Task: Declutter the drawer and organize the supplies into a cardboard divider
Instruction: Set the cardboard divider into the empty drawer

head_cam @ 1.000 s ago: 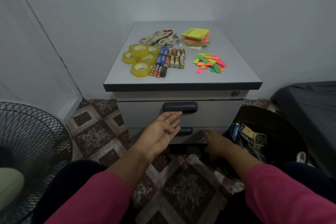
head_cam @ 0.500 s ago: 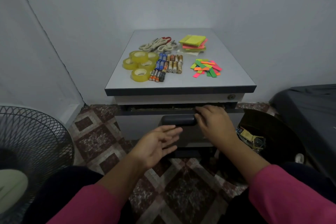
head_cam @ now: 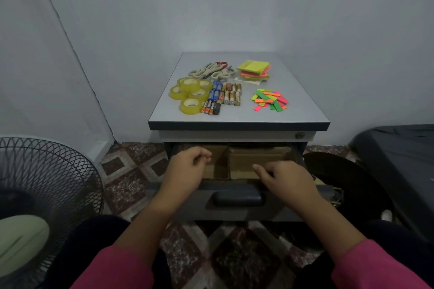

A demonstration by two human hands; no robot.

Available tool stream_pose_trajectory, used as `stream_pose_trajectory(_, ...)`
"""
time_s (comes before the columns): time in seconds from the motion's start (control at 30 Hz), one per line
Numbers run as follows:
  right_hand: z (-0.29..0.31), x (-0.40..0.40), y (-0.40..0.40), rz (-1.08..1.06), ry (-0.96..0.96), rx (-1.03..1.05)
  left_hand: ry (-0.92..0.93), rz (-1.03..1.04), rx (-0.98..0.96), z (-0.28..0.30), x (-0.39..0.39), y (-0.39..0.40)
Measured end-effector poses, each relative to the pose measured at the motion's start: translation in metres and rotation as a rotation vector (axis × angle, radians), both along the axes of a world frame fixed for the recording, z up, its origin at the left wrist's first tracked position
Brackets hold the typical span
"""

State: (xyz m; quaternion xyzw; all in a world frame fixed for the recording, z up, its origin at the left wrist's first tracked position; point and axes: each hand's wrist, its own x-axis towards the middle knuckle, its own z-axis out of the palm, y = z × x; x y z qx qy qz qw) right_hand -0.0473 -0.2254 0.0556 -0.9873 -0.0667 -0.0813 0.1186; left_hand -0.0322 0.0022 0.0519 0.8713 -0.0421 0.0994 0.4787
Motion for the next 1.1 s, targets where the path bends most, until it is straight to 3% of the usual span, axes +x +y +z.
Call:
stream_pose_trajectory(0.07, 0.0, -0.006, 0.002, -0.028, 0.054, 0.006, -0.022, 0.017, 0.086, 0.0, 0.001, 0.002)
stream_pose_trajectory(0.23, -0.009, -0.005, -0.008, -0.01, -0.058, 0.105, -0.07, 0.004, 0.371, -0.01, 0.002, 0.008)
stream_pose_trajectory(0.4, -0.014, -0.001, -0.012, -0.018, 0.237, -0.04, 0.218, -0.154, 0.739, -0.024, 0.008, 0.011)
stream_pose_trajectory(1.1, -0.015, -0.052, -0.009, -0.059, 0.284, -0.043, 0.261, -0.169, 0.834, -0.028, -0.046, 0.007)
